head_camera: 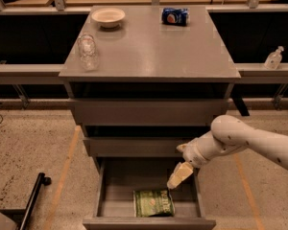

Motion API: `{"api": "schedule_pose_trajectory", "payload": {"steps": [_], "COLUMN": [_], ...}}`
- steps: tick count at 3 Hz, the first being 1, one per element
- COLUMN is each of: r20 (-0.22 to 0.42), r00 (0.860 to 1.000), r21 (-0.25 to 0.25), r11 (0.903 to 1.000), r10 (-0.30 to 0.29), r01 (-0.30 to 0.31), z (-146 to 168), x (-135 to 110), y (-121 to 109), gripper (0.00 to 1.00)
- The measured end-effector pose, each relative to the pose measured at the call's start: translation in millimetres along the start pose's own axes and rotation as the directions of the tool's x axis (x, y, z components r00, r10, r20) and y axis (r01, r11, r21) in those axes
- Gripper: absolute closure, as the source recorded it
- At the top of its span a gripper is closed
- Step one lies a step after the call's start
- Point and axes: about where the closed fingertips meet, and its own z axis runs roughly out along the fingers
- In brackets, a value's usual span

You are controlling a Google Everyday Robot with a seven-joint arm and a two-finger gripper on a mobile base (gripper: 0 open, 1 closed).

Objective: Pick green jalapeno chip bag from bottom drawer and place on counter

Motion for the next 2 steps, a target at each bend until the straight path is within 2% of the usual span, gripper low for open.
{"api": "schedule_pose_trajectory", "payload": {"steps": [1,2], "r20": [-0.044,-0.041], "r00": [0.998,0.999], "r21": [0.026,0.032], "r11": [0.9991,0.999], "r10": [0.036,0.032], "r01": [-0.035,-0.031], "z": [42.3,44.2], "x": [17.1,22.7], "y": [-8.9,-7.0], "gripper": [0.0,0.0]}}
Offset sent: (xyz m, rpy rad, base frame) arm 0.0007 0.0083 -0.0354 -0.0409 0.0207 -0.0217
